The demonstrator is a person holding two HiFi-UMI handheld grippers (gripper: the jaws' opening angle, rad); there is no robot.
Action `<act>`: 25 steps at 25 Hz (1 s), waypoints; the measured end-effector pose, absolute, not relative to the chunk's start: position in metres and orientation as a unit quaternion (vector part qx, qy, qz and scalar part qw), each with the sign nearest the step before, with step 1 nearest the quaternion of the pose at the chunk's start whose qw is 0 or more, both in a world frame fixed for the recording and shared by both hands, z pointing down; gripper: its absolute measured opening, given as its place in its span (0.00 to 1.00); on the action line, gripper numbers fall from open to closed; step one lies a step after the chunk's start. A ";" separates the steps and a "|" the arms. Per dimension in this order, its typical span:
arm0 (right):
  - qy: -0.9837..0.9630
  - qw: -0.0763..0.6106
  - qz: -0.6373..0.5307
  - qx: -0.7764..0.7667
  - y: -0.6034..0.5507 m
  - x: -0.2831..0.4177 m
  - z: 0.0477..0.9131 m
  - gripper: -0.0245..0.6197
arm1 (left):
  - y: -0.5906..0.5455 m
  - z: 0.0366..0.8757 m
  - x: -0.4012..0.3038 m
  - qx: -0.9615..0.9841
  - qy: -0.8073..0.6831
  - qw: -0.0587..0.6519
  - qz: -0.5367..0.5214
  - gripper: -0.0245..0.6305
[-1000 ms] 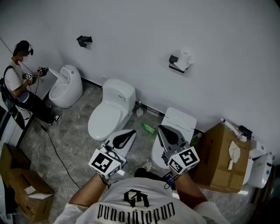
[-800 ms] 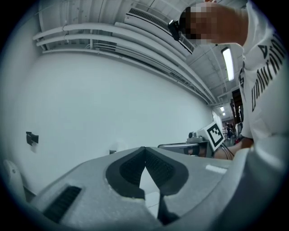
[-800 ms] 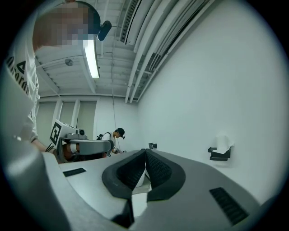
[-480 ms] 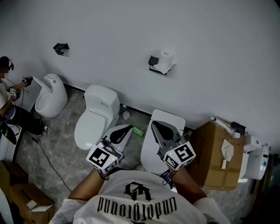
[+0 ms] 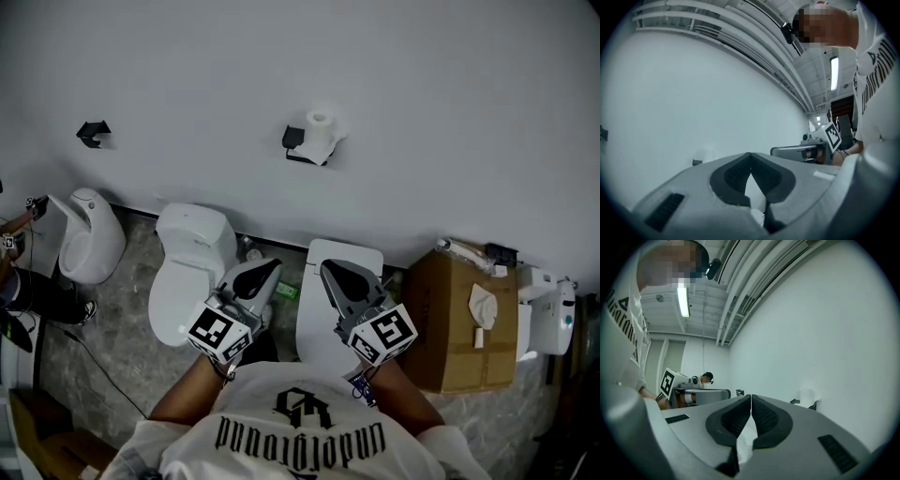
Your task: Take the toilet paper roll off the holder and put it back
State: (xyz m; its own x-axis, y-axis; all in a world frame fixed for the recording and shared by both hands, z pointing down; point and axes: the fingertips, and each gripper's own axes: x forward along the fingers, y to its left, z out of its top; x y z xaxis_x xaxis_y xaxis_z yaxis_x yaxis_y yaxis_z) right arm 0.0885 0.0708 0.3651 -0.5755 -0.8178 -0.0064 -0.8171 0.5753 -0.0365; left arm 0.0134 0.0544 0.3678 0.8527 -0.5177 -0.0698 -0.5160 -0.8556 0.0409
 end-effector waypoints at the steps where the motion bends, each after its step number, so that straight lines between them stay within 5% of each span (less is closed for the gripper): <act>1: 0.885 0.011 -0.014 -0.466 0.065 0.091 0.366 0.06 | 0.047 0.368 0.016 0.964 -0.264 0.010 -0.040 0.06; 25: 0.829 0.004 -0.011 -0.559 -0.129 0.107 0.362 0.06 | -0.161 0.369 0.023 0.984 -0.177 0.008 -0.028 0.06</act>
